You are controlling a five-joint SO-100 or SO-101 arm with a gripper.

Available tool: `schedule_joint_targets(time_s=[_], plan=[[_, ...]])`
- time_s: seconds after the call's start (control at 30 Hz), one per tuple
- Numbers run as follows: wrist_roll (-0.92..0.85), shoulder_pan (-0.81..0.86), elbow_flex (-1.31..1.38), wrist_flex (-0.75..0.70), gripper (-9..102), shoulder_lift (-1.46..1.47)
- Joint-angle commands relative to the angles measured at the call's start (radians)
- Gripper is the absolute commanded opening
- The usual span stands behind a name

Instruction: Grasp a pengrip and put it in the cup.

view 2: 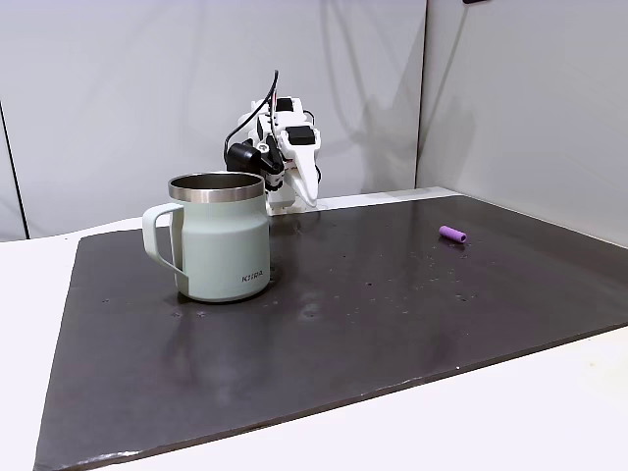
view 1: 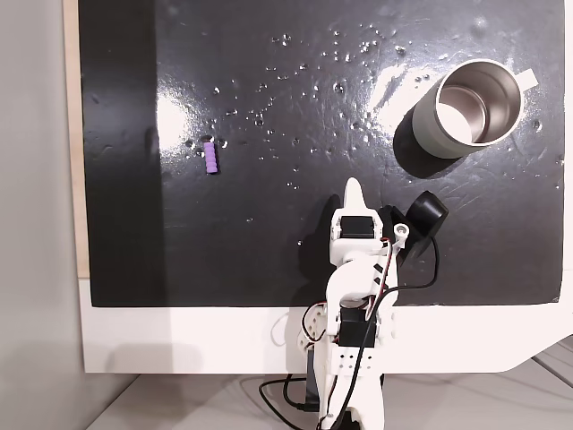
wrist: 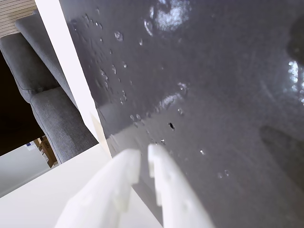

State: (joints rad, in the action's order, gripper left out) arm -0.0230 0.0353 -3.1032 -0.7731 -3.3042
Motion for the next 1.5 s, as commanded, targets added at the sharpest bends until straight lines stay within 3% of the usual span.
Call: schedule_joint_targets(time_s=[0.0, 0.43, 0.77, 1.03, 1.47], plan=[[-0.026, -0.029, 0.003, 0.000, 0, -0.014], [-0.080, -0.003, 0.017, 0.000, 0, -0.014], [-0.192, -0.057, 0.201, -0.069, 0, 0.032], [-0.210, -0.133, 0.549, -0.104, 0, 0.419], [-0.298, -0.337, 1.100, -0.299, 0, 0.966]])
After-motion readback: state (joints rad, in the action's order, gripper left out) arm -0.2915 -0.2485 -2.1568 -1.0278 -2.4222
